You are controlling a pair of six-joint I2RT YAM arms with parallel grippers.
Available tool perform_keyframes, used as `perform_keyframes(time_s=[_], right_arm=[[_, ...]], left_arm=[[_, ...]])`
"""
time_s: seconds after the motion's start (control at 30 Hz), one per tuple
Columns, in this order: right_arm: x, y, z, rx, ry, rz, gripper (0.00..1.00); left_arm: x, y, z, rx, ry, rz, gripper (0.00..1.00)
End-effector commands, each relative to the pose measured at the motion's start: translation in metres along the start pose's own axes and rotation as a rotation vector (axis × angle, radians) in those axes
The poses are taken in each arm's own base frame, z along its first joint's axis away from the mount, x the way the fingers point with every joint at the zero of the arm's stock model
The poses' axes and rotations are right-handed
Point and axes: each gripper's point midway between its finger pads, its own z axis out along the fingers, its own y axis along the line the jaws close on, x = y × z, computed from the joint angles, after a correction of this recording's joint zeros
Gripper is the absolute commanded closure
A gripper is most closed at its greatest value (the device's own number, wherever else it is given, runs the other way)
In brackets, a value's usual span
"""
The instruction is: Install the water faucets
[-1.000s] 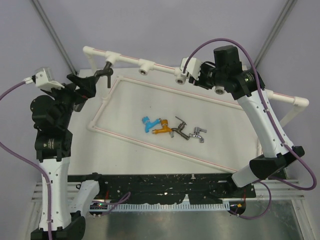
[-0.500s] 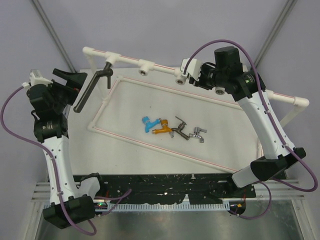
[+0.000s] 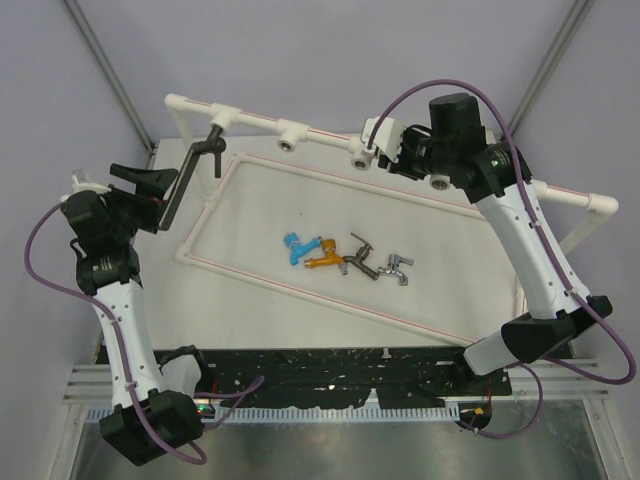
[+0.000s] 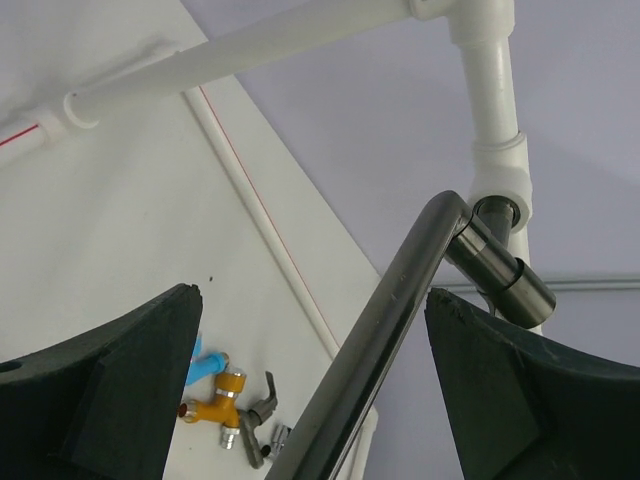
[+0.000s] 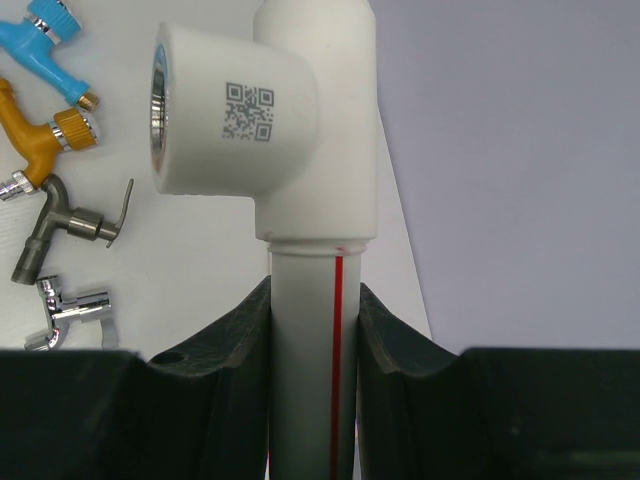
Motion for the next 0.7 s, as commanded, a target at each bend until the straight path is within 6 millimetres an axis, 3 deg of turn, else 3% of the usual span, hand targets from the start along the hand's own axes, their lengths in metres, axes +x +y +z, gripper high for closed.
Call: perform_keyframes(time_s=[0.0, 0.3, 0.37, 0.5, 0.57, 0.67], right_arm=[[-0.029, 0.035, -0.014, -0.132, -0.137, 0.006, 0.95], [-0.029, 0.035, -0.016, -0.127, -0.139, 0.005, 0.95], [-0.030, 0.036, -0.015, -0.129, -0.141, 0.005, 0.95], [-0.030, 0.036, -0.015, -0.128, -0.142, 0.004, 0.95], [-0.030, 0.035, -0.016, -0.126, -0.144, 0.003, 0.95], [-0.031, 0.035, -0.015, -0.126, -0.146, 0.006, 0.95]], left_arm=[[0.005, -0.025, -0.004, 0.124, 0.051, -0.051, 0.04], [0.012, -0.026, -0.007, 0.140, 0.078, -0.036, 0.04], [0.007, -0.029, -0.008, 0.145, 0.059, 0.043, 0.04], [-0.014, -0.019, -0.020, -0.005, -0.030, 0.218, 0.04], [-0.025, -0.033, -0.029, -0.010, -0.072, 0.286, 0.04], [-0.023, -0.055, -0.029, 0.039, -0.059, 0.357, 0.04]])
